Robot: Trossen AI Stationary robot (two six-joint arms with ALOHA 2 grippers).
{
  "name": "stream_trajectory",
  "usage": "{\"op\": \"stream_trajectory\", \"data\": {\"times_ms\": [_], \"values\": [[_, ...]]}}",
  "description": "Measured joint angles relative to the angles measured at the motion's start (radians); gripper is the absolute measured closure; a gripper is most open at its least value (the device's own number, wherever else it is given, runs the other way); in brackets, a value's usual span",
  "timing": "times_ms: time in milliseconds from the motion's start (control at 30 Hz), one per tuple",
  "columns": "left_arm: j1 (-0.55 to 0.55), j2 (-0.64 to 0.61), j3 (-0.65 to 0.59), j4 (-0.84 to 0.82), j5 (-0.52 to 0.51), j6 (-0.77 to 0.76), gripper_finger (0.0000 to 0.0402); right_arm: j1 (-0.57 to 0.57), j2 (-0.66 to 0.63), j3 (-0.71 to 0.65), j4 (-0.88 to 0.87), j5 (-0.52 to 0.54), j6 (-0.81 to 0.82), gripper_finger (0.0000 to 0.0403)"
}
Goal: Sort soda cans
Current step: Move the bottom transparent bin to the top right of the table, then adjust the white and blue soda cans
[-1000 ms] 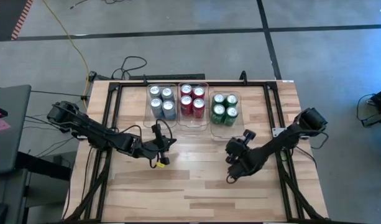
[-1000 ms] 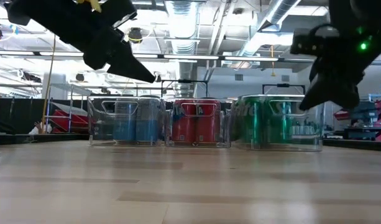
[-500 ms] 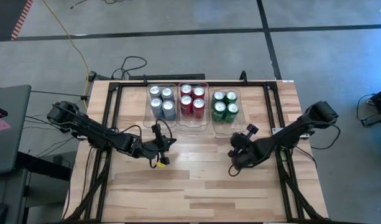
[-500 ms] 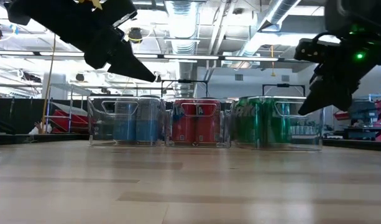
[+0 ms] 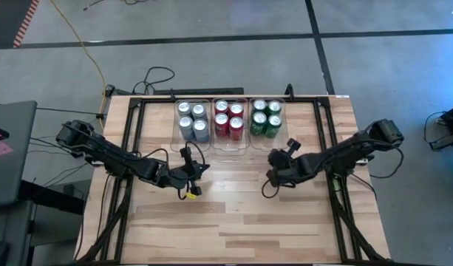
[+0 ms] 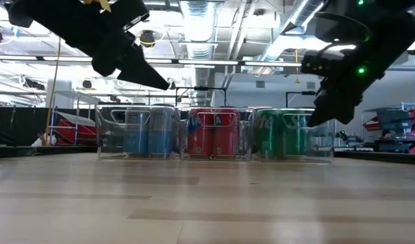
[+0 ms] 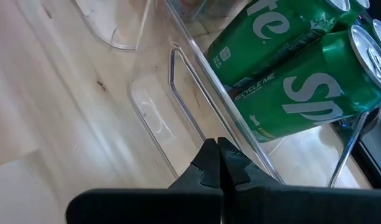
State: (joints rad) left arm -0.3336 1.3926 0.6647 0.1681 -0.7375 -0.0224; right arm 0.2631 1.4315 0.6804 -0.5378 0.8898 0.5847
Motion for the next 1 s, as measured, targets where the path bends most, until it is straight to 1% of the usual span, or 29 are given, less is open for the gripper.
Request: {"op": "stream_trajectory", "data": {"times_ms": [133,267,433,533,633,767,933,1000], "values": [[0.0,0.0,0.0,-0.011,0.0,0.004,0.0401,-0.027,0.0,0.0,0.025,-0.009,-0.043,0.0403],[0.0,0.0,0.0,-0.045,-0.006,0.004,0.0401,-0.034,0.0,0.0,0.027,-0.022,-0.039,0.0403],[-0.003,-0.007,0.0,-0.049,-0.038,0.008,0.0401,0.014,-0.004,0.0,0.021,-0.03,0.024,0.0403],[-0.004,-0.031,0.0,-0.046,-0.044,0.034,0.0401,0.044,-0.03,0.0,0.015,-0.036,0.072,0.0394],[-0.004,-0.075,0.0,-0.049,-0.044,0.055,0.0402,0.064,-0.082,0.0,0.011,-0.034,0.096,0.0373],[-0.004,-0.164,0.0,-0.083,-0.045,0.075,0.0401,0.09,-0.174,0.0,0.01,-0.032,0.095,0.0347],[-0.004,-0.311,0.0,-0.16,-0.069,0.087,0.0402,0.115,-0.31,0.0,0.014,-0.031,0.087,0.0342],[-0.004,-0.374,0.0,-0.183,-0.07,0.1,0.0401,0.117,-0.365,0.0,0.036,-0.031,0.058,0.0342]]}}
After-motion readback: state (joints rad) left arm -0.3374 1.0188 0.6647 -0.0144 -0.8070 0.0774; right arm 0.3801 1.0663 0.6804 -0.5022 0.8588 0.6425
